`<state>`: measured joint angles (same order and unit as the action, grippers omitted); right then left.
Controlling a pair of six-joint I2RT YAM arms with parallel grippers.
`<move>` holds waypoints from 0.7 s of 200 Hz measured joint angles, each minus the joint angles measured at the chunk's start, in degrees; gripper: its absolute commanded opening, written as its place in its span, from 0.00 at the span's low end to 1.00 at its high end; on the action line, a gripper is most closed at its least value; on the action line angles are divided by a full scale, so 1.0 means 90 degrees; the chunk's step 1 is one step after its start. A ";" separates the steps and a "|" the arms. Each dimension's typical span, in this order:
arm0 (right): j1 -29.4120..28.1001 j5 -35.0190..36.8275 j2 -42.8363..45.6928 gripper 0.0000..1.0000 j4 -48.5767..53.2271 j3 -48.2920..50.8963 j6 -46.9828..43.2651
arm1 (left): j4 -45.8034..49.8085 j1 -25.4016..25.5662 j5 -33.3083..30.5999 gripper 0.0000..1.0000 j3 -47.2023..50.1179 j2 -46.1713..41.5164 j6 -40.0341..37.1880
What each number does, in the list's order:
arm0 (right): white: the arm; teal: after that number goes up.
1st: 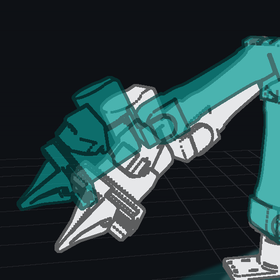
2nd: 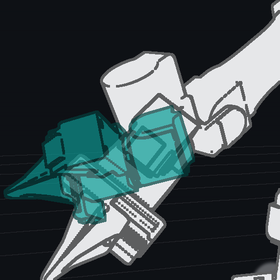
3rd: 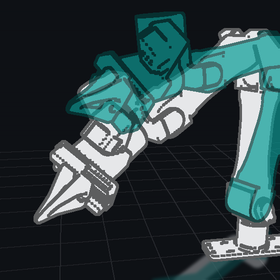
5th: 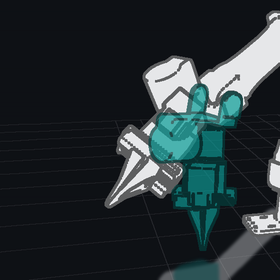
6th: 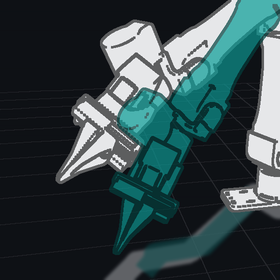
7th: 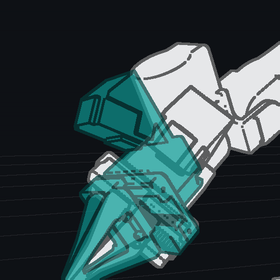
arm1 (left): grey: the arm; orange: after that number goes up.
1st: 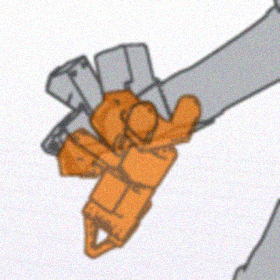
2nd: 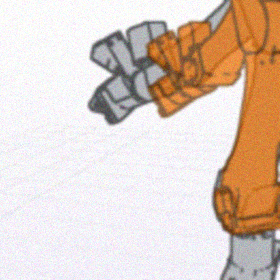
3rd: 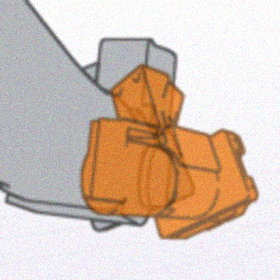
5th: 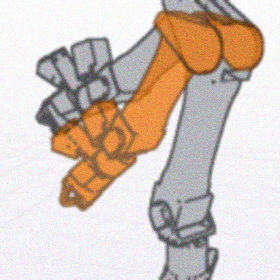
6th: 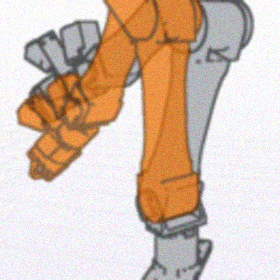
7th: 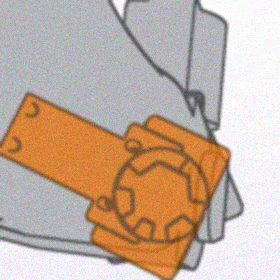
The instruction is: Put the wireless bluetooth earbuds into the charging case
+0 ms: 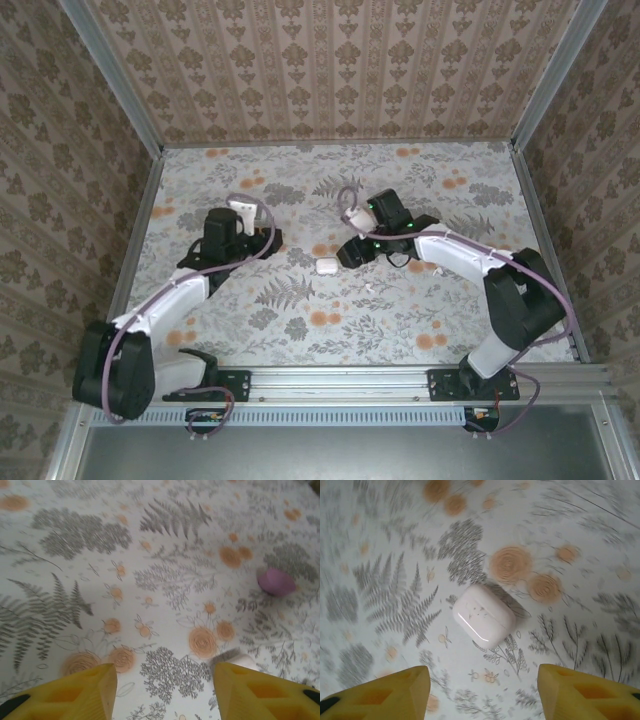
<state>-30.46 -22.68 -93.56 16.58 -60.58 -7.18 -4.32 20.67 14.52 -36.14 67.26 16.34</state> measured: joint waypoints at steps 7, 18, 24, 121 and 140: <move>-0.0083 -0.0002 -0.0117 0.66 0.0049 -0.0063 -0.0627 | -0.0027 -0.0036 -0.0032 0.56 0.0036 -0.0148 0.0029; -0.0165 -0.0002 -0.0279 0.69 0.0189 -0.0177 -0.1532 | -0.0053 -0.0100 -0.0092 0.57 0.0085 -0.0379 0.0063; -0.0211 -0.0007 -0.0374 0.69 0.0325 -0.0272 -0.2062 | -0.0053 -0.0126 -0.0124 0.57 0.0112 -0.0512 0.0068; -0.0308 0.0058 -0.1899 0.70 0.1219 -0.1498 -0.5336 | -0.0197 -0.0597 -0.0442 0.60 0.0670 -0.1280 0.0073; -0.0362 0.0177 -0.2021 0.71 0.1190 -0.1523 -0.5401 | -0.0197 -0.0648 -0.0442 0.60 0.0670 -0.1280 0.0073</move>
<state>-33.71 -21.08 -111.74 27.29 -74.28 -55.79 -6.09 14.83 10.55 -30.11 55.75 16.99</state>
